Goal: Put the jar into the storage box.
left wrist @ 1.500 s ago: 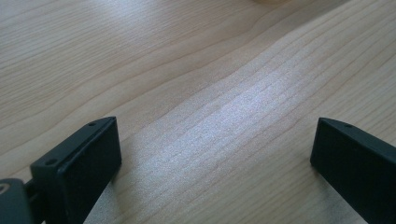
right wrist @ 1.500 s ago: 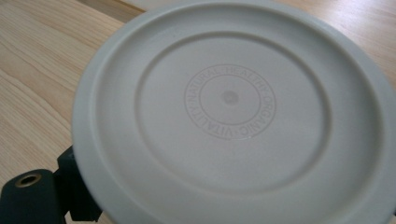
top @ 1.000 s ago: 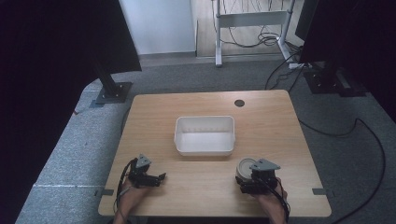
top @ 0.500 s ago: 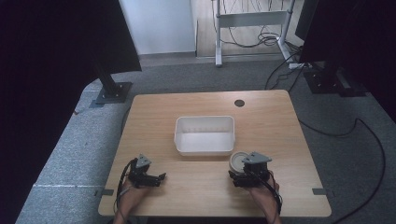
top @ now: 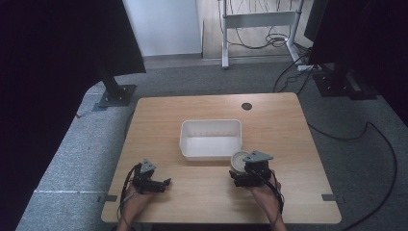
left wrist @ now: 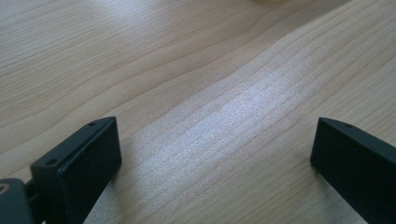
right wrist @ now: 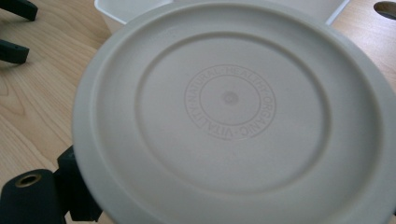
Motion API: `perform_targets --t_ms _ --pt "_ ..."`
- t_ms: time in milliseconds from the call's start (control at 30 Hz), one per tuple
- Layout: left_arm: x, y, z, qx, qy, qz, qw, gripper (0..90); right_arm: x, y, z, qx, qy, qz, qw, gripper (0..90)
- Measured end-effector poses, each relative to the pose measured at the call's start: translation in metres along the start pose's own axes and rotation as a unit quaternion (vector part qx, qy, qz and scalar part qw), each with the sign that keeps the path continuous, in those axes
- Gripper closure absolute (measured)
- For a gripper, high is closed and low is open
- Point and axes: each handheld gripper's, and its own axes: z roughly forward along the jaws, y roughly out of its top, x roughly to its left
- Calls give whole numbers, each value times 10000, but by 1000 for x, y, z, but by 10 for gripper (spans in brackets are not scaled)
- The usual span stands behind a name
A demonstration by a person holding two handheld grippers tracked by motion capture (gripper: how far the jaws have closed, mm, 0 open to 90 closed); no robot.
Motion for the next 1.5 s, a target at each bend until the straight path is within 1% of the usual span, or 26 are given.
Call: perform_targets --t_ms 333,500,967,1267,1367,1500 --pt "0 0 0 0 -1 1 10000 15 3 13 10 -14 36 -45 10000 94" --pt "0 0 0 -1 -1 -2 10000 15 6 18 15 -35 95 -66 9999 94" --pt "0 0 0 -3 -2 -2 10000 15 14 36 34 -45 146 -151 9998 94" --pt "0 0 0 -2 -1 -3 10000 15 19 48 46 -60 118 -194 9997 94" --pt "0 0 0 -4 -4 -4 10000 15 20 51 49 -48 145 -193 9997 94" --pt "0 0 0 0 -4 4 10000 15 20 57 54 -24 93 -203 9997 94"
